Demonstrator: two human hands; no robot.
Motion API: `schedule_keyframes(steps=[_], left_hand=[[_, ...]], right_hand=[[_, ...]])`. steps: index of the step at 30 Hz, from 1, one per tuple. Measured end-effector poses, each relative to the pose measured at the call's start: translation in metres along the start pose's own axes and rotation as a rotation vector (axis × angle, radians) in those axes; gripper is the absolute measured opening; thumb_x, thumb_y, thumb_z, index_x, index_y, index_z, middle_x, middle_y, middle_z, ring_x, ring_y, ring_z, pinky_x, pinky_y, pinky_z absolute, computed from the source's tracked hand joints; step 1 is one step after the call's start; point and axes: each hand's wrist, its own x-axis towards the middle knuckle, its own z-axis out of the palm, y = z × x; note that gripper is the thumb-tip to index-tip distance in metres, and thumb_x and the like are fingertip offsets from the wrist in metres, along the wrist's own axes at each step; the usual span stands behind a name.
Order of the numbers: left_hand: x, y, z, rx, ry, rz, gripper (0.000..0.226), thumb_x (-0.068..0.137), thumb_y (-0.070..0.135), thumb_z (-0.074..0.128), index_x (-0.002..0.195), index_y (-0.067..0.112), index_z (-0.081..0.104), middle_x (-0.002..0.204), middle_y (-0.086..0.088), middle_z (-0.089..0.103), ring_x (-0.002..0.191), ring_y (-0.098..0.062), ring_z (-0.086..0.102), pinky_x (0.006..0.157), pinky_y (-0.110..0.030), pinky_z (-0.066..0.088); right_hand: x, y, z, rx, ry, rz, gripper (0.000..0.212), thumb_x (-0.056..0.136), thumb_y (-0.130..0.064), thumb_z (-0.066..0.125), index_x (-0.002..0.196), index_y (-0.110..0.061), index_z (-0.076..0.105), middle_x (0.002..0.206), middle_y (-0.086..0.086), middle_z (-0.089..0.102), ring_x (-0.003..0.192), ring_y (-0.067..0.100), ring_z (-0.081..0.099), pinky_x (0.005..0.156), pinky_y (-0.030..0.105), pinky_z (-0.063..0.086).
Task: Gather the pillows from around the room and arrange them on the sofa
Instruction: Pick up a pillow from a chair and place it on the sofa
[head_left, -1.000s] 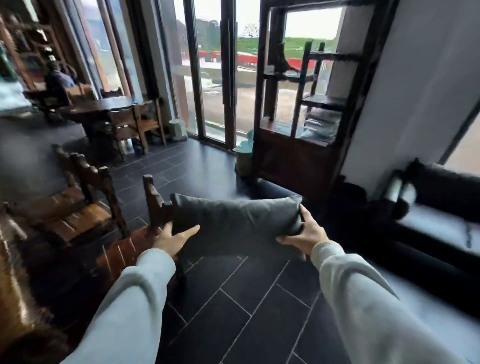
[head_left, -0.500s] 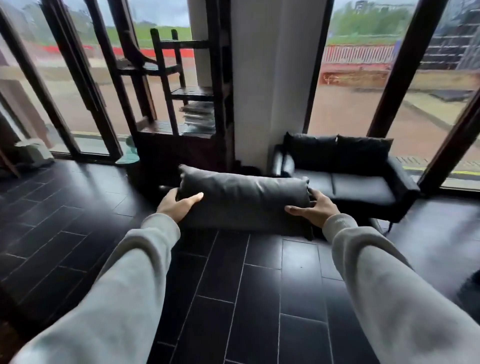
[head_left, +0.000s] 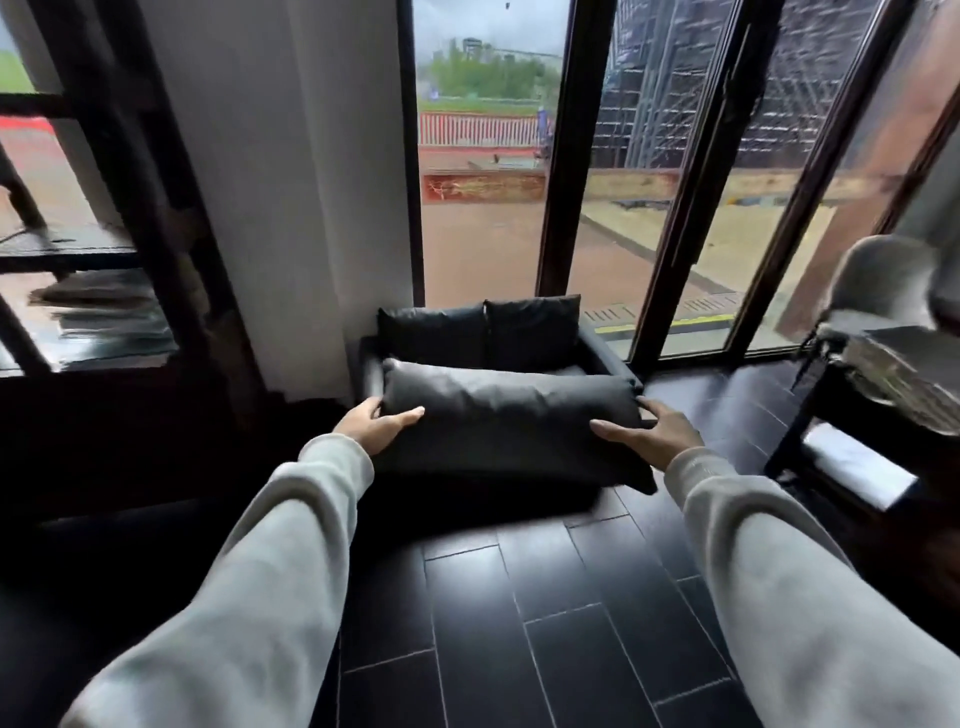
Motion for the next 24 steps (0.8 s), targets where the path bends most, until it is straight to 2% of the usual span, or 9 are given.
schedule_keyframes(steps=[3,6,10,13,15,17,19,21,24], left_hand=[[0.062,0.030,0.028,-0.018,-0.105,0.048,0.067,0.089,0.042,0.077,0.145,0.012,0.056,0.143,-0.005,0.063,0.132,-0.021,0.059,0.115,-0.031,0.041],[0.117,0.046,0.058,-0.029,-0.147,0.060,0.066,0.090,0.036,0.077,0.147,0.012,0.054,0.140,0.001,0.060,0.135,-0.016,0.056,0.110,-0.021,0.038],[0.192,0.054,0.098,-0.035,-0.222,0.053,0.058,0.086,0.040,0.080,0.137,0.019,0.064,0.129,0.001,0.071,0.117,-0.012,0.067,0.109,-0.029,0.046],[0.255,0.065,0.126,-0.061,-0.236,0.031,0.045,0.073,0.049,0.084,0.112,0.032,0.070,0.114,0.005,0.077,0.105,-0.013,0.072,0.105,-0.036,0.052],[0.300,0.079,0.146,-0.078,-0.239,0.034,0.052,0.061,0.057,0.084,0.104,0.031,0.072,0.105,0.007,0.080,0.096,-0.010,0.075,0.097,-0.035,0.057],[0.347,0.097,0.168,-0.091,-0.230,0.028,0.069,0.050,0.062,0.082,0.111,0.032,0.072,0.101,0.006,0.080,0.090,-0.011,0.077,0.091,-0.035,0.060],[0.393,0.116,0.187,-0.099,-0.228,0.014,0.076,0.051,0.060,0.084,0.120,0.033,0.069,0.104,0.003,0.080,0.095,-0.017,0.076,0.095,-0.040,0.059],[0.437,0.137,0.203,-0.084,-0.238,0.005,0.073,0.063,0.053,0.087,0.128,0.028,0.066,0.109,0.001,0.078,0.098,-0.018,0.075,0.097,-0.040,0.058],[0.500,0.162,0.223,-0.098,-0.203,0.011,0.070,0.079,0.046,0.085,0.140,0.024,0.058,0.117,-0.003,0.074,0.099,-0.017,0.074,0.078,-0.028,0.060]], right_hand=[[0.047,0.007,-0.022,0.018,0.056,0.048,0.104,0.054,-0.060,0.095,0.144,-0.023,0.058,0.126,0.004,0.073,0.114,0.019,0.068,0.102,0.034,0.051],[0.094,0.013,-0.035,0.030,0.071,0.074,0.091,0.055,-0.056,0.095,0.136,-0.028,0.062,0.111,-0.005,0.074,0.099,0.013,0.071,0.082,0.025,0.054],[0.160,0.033,-0.039,0.027,0.087,0.108,0.091,0.058,-0.050,0.097,0.138,-0.023,0.063,0.124,0.001,0.073,0.110,0.019,0.070,0.102,0.037,0.053],[0.219,0.049,-0.043,0.010,0.103,0.132,0.094,0.058,-0.051,0.096,0.141,-0.023,0.061,0.128,0.003,0.072,0.113,0.019,0.068,0.103,0.034,0.050],[0.264,0.059,-0.045,0.018,0.104,0.149,0.097,0.058,-0.050,0.097,0.143,-0.022,0.060,0.133,0.004,0.070,0.111,0.019,0.066,0.098,0.030,0.049],[0.316,0.067,-0.048,0.039,0.090,0.166,0.100,0.059,-0.045,0.098,0.146,-0.020,0.056,0.137,0.005,0.067,0.111,0.020,0.065,0.093,0.026,0.045],[0.370,0.070,-0.052,0.070,0.082,0.181,0.106,0.057,-0.040,0.100,0.149,-0.018,0.052,0.141,0.008,0.064,0.121,0.024,0.063,0.099,0.029,0.047],[0.420,0.068,-0.056,0.091,0.081,0.188,0.115,0.047,-0.043,0.100,0.148,-0.019,0.052,0.139,0.008,0.065,0.120,0.024,0.064,0.102,0.034,0.049],[0.489,0.068,-0.059,0.103,0.080,0.188,0.128,0.040,-0.043,0.099,0.154,-0.021,0.045,0.141,0.008,0.064,0.123,0.025,0.062,0.106,0.039,0.049]])
